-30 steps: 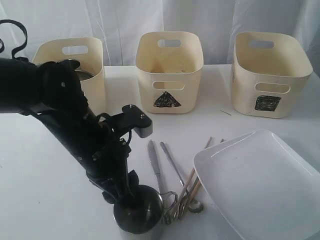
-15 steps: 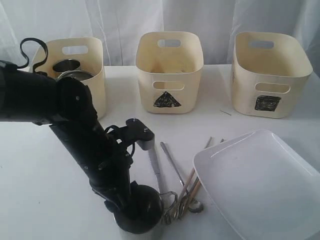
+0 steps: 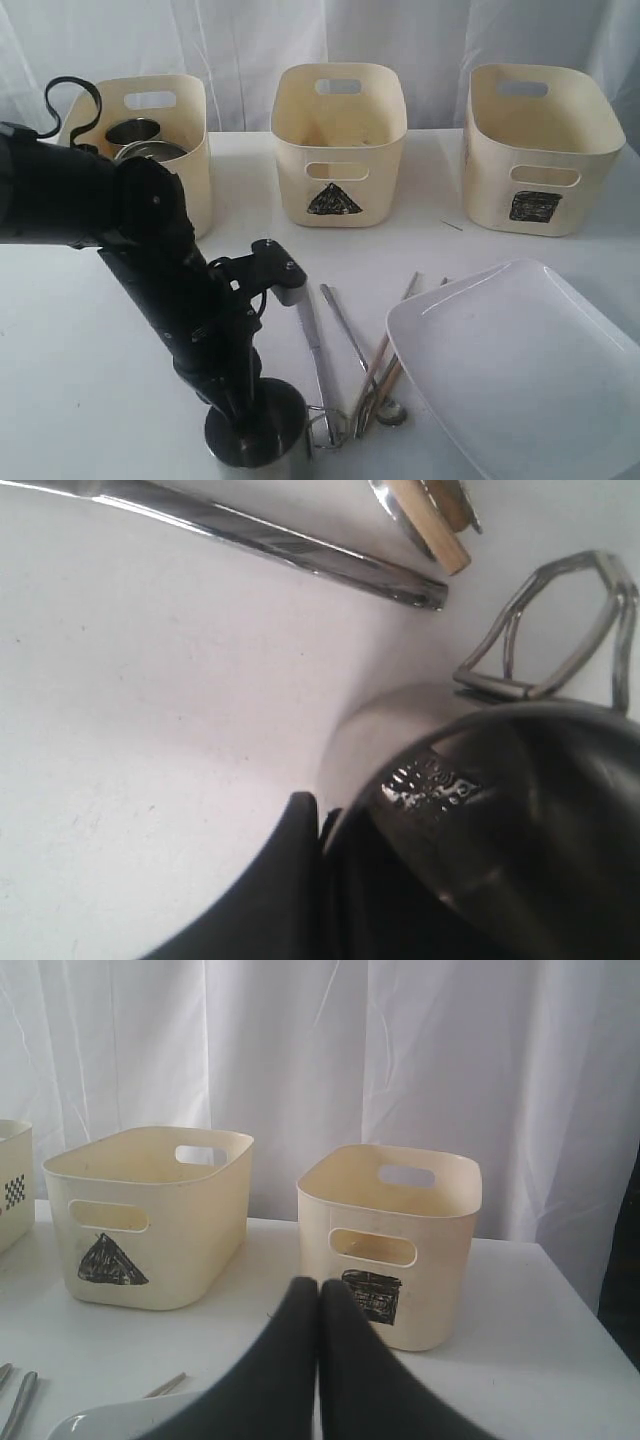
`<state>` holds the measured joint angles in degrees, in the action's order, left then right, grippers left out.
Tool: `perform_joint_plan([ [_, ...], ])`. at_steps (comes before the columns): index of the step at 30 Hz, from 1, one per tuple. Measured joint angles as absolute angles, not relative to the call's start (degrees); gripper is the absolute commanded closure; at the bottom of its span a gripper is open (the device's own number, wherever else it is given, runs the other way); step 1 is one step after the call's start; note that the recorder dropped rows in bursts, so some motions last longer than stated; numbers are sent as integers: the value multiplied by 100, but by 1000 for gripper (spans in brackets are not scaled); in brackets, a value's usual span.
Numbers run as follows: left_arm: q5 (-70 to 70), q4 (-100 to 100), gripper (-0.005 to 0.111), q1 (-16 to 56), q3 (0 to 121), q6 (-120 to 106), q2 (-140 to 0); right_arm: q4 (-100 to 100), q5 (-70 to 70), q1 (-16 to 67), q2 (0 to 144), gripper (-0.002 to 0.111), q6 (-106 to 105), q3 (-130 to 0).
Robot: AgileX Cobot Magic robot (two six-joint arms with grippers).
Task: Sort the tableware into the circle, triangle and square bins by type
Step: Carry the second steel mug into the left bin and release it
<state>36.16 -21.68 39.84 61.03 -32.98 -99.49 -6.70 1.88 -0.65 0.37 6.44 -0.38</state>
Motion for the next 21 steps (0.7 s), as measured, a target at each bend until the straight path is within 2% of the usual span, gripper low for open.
perform_joint_plan([
  [11,3667,-839,107,3984,6261,-2795,-9202,-670,188,-65,37,108,644,-38],
  [21,3642,3125,107,3865,7489,-207,-8422,-670,188,-65,37,108,644,-38],
])
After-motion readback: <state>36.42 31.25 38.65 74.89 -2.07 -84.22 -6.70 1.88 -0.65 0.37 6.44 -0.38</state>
